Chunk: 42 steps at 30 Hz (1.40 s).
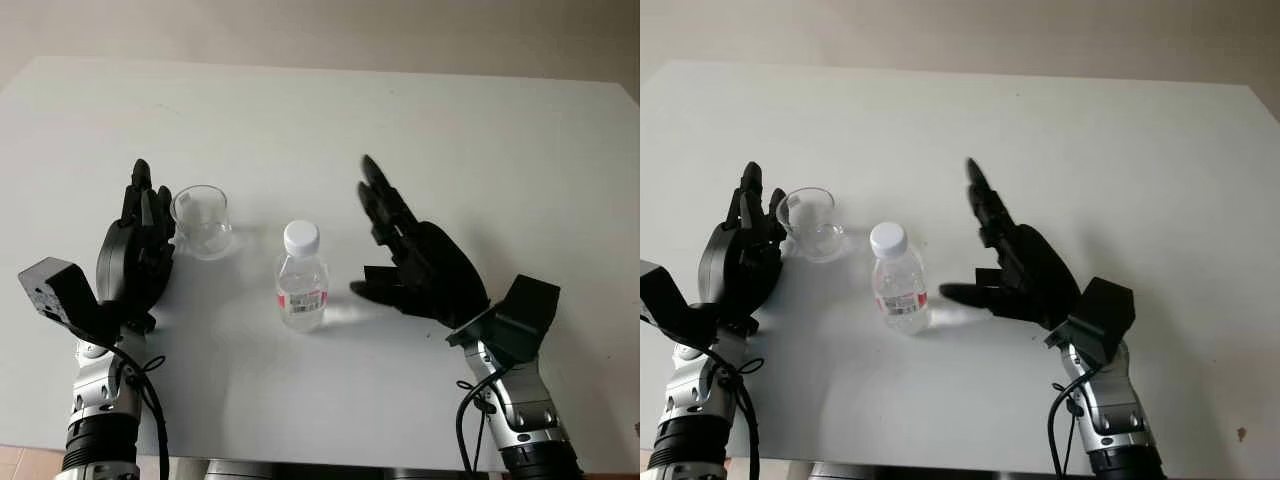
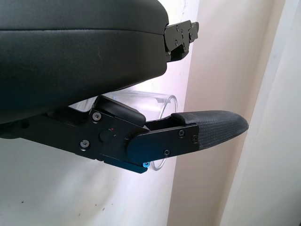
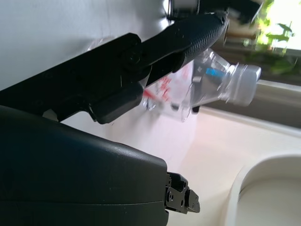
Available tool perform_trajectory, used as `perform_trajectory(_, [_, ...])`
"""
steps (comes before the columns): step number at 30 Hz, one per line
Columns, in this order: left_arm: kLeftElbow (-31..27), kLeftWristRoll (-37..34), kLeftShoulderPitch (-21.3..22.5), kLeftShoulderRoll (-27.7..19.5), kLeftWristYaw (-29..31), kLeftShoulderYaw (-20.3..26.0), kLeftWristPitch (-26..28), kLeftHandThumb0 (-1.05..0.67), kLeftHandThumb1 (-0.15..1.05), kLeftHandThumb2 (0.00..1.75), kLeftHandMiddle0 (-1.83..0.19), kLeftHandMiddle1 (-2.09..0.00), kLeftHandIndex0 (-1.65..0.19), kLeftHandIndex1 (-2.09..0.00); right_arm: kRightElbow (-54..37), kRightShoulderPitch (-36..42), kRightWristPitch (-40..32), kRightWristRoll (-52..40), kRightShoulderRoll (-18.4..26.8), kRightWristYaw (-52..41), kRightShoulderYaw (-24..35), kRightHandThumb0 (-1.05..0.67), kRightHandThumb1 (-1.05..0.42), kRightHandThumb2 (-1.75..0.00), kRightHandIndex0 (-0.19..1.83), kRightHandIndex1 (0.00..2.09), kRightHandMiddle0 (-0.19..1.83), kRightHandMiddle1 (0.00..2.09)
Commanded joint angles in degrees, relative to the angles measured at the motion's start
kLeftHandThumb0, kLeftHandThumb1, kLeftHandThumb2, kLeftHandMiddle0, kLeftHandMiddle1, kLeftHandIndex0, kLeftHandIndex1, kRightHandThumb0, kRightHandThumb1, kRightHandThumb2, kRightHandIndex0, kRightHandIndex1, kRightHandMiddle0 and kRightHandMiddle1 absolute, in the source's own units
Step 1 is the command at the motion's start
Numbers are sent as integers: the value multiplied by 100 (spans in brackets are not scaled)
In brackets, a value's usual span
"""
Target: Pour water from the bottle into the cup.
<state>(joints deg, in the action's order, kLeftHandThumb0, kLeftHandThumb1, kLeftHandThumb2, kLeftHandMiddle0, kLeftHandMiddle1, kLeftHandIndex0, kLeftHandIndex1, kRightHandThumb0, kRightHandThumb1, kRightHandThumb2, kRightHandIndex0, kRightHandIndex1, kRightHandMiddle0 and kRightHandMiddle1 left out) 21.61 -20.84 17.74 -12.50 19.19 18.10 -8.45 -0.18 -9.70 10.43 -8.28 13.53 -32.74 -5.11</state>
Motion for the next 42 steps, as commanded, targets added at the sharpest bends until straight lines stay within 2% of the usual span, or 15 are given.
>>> perform_trajectory(1, [-39, -58, -6, 4, 3, 45, -3, -84, 105, 58, 19, -1, 19, 0, -114, 62, 150, 6, 65, -74, -63, -100, -87, -5, -19, 0, -19, 0])
perform_trajectory(7, [-8, -36, 9, -19, 15, 41, -4, -84, 105, 58, 19, 0, 19, 0, 261, -28, 303, 250, -184, 119, -302, -92, -87, -5, -19, 0, -19, 0])
perform_trajectory(18, [-12, -54, 19, 5, -11, 49, -1, -84, 105, 58, 19, -1, 19, 0, 1988, -543, 799, 692, -1006, 589, -728, -100, -92, -6, -19, 0, -19, 0])
perform_trajectory(30, [14, -33, 33, 26, -6, 25, -33, -84, 105, 58, 19, 0, 19, 0, 2357, -774, 832, 880, -1309, 713, -932, -105, -91, -6, -19, 0, -19, 0])
perform_trajectory(36, [21, -26, 39, 44, -36, 16, -48, -84, 105, 58, 19, 0, 19, 0, 2356, -722, 995, 703, -1499, 794, -868, -101, -87, -4, -19, 0, -19, 0])
perform_trajectory(39, [35, -23, 32, 40, -19, 15, -76, -84, 105, 59, 19, 0, 19, 0, 2312, -687, 948, 542, -1612, 846, -793, -93, -85, -4, -11, 4, -6, 7])
perform_trajectory(40, [37, -39, 34, 47, -17, 23, -76, -84, 105, 59, 19, 0, 19, 0, 2299, -688, 881, 412, -1652, 787, -754, -89, -83, -4, -10, 29, 1, 22])
perform_trajectory(41, [42, -41, 36, 47, -14, 25, -87, -84, 105, 59, 19, 0, 19, 0, 2281, -696, 827, 322, -1666, 727, -731, -83, -81, -5, -15, 87, 0, 76])
perform_trajectory(42, [46, -44, 40, 49, -16, 28, -95, -84, 105, 59, 19, 0, 19, 0, 2261, -708, 769, 234, -1661, 640, -719, -75, -79, -5, -17, 153, -7, 151])
